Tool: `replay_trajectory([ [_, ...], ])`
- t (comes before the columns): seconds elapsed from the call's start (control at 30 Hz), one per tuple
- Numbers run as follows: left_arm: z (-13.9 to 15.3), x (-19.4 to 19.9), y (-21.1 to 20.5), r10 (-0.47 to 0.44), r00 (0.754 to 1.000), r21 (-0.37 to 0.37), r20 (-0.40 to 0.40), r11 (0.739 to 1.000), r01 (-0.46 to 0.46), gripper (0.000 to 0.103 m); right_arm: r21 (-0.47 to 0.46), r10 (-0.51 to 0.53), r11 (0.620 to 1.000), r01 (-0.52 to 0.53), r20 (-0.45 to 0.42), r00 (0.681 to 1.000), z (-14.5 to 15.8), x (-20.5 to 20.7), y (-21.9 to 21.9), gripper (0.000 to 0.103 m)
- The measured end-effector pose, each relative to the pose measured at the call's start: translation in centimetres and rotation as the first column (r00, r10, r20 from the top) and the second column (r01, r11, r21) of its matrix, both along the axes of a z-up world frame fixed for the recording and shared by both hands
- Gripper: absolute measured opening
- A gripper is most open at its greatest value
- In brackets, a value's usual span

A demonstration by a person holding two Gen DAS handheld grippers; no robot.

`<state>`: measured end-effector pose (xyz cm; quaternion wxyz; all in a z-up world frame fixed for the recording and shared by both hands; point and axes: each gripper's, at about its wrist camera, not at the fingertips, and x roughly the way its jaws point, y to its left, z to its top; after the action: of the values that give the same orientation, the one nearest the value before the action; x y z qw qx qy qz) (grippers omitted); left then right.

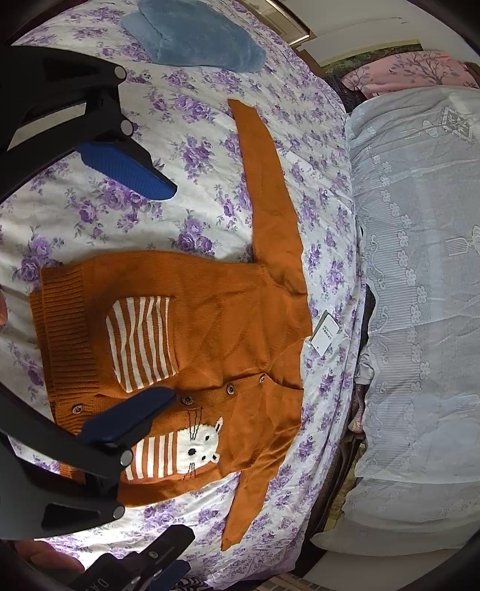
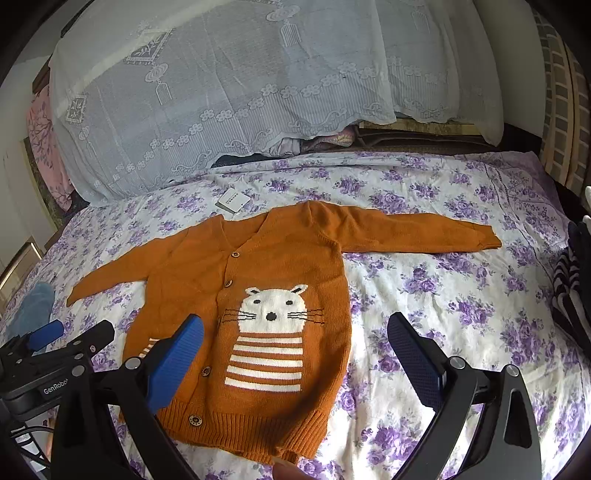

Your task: Fold small clothes

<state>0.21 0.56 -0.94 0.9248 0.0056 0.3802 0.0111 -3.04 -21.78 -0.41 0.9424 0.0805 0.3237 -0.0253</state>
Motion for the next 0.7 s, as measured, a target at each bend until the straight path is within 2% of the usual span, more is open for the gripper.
replay_trajectory([
  [0.7, -0.59, -0.21, 0.56, 0.004, 1.0, -0.001, -0.017, 1.0, -0.004, 0.098, 0.005, 0.001, 1.0, -0.001, -0.002, 1.0, -0.05, 0.03, -0.03, 0.1],
])
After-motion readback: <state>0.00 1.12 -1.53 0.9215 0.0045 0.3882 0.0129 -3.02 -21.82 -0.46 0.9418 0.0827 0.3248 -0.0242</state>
